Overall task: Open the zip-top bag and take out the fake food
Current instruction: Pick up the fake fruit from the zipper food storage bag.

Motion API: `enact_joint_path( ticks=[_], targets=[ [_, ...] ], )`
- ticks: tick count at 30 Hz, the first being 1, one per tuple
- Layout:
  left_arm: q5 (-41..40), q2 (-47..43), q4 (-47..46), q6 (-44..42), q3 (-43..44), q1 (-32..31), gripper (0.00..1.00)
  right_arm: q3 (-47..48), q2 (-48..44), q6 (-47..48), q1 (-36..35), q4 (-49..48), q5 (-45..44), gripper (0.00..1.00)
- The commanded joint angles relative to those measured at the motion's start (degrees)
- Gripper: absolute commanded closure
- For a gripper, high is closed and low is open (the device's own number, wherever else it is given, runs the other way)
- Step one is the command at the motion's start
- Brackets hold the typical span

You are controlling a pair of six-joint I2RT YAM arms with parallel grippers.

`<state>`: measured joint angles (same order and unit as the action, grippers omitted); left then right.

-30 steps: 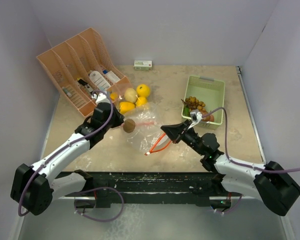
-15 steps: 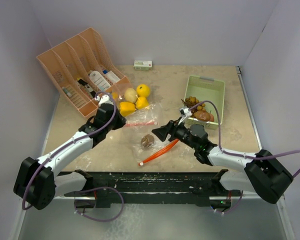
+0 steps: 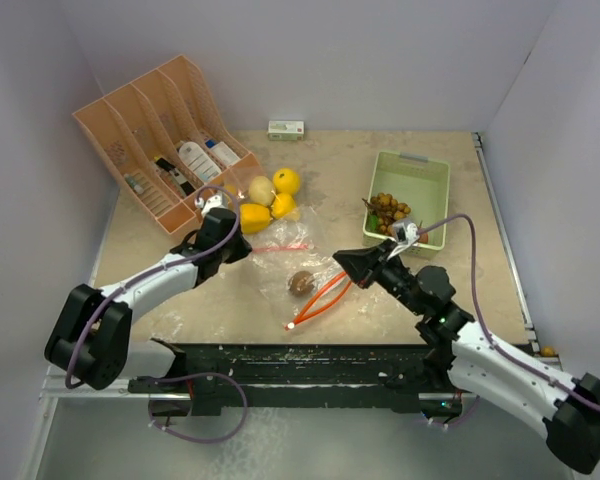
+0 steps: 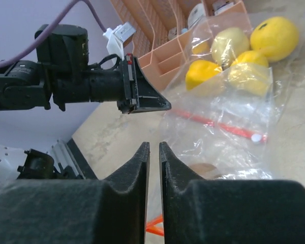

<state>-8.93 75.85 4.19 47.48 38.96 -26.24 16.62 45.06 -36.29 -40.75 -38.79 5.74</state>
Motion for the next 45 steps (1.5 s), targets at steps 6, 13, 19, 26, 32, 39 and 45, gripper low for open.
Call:
enact_joint_path(
  ticks=[6,13,19,26,32,39,45],
  targets=[
    [1.3,3.1,-5.2,1.3,0.6,0.7,0.99,-7.1,-3.8,0.4,0.1,8.5,-3.4,0.91],
    [2.2,4.0,-6.2,1.5,0.1,0.8,0.99,-8.4,8.6,0.7,0.1,-2.0,-0.5,0.91],
    [2.4,3.8,-5.8,1.2,0.3,0.7,0.99,-6.8,19.1,0.9,0.0,-10.7,0.9,0.88],
    [4.5,4.9,-7.8,1.9,-0.6,0.8,1.0,0.1,29.0,3.5,-0.1,-14.2,2.5,0.69],
    [4.9,4.6,-8.6,2.1,-2.0,0.8,1.0,6.0,37.6,4.8,-0.8,-15.5,3.6,0.57],
    [4.6,4.0,-8.5,1.8,-2.3,0.7,1.0,10.6,45.2,6.6,-4.0,-14.1,1.6,0.21],
    [4.8,4.3,-8.6,1.6,-2.2,0.7,1.0,13.7,49.1,9.3,-7.8,-8.3,-2.6,0.18]
  ],
)
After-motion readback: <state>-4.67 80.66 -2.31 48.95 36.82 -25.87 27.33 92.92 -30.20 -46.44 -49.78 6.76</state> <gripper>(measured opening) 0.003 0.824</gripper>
